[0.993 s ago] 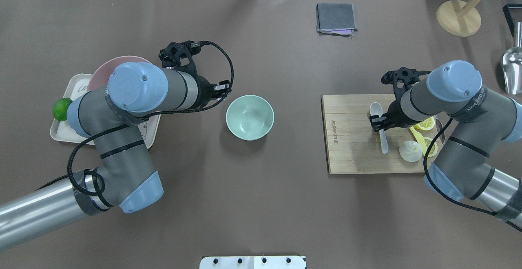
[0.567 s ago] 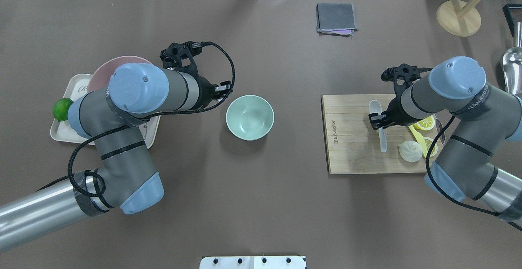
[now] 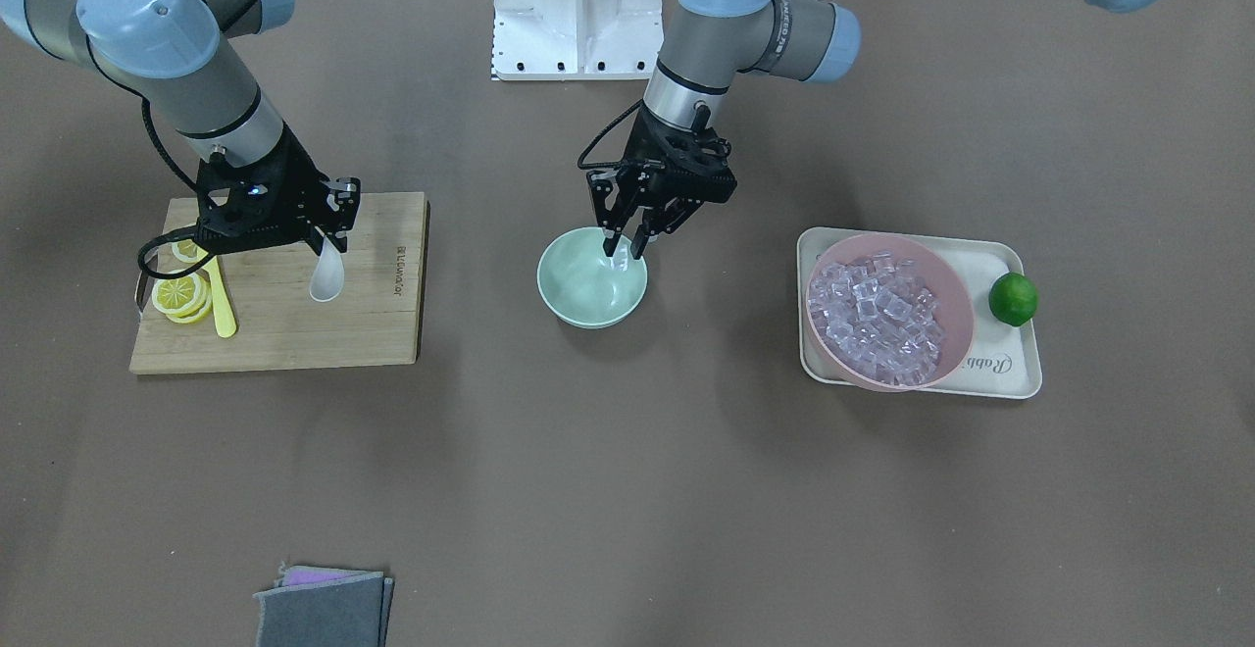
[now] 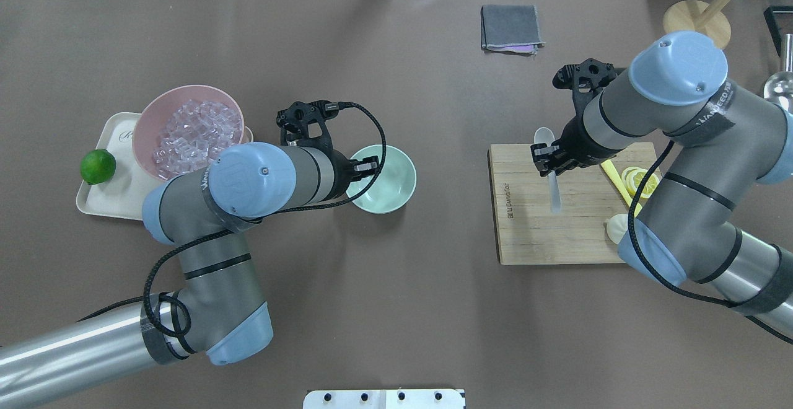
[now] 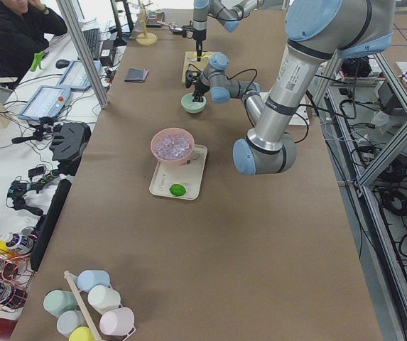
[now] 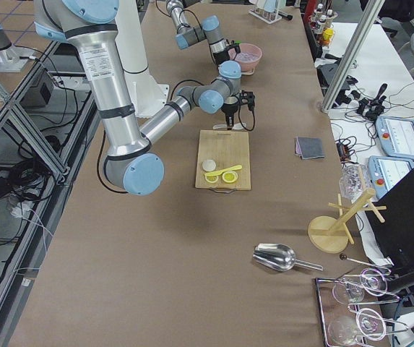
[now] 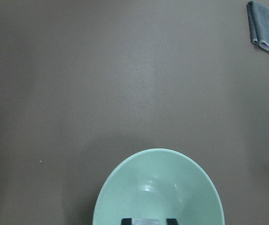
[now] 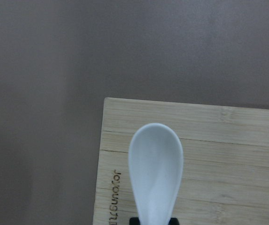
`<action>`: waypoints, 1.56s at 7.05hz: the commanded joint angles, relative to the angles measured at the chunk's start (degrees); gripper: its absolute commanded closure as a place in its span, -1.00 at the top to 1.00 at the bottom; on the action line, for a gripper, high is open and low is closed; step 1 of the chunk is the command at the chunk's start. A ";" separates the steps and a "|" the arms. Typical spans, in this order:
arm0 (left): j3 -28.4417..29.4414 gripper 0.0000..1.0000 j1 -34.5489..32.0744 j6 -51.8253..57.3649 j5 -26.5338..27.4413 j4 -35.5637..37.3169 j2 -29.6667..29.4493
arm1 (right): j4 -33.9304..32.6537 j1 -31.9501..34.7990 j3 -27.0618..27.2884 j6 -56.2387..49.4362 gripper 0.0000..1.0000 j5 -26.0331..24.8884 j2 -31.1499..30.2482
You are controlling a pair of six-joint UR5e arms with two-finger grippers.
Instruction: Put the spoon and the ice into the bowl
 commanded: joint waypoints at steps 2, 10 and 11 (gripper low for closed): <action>0.03 0.93 -1.28 -1.66 0.38 0.20 -1.32 | -0.66 -0.15 -0.36 1.02 -1.00 -0.03 3.49; -14.22 0.95 -29.94 40.10 -21.85 16.55 12.75 | -0.40 -11.92 -19.43 12.89 -1.00 -10.39 28.11; -14.13 0.95 -30.38 40.10 -21.77 16.55 12.92 | -0.40 -12.88 -19.52 13.68 -1.00 -10.49 28.55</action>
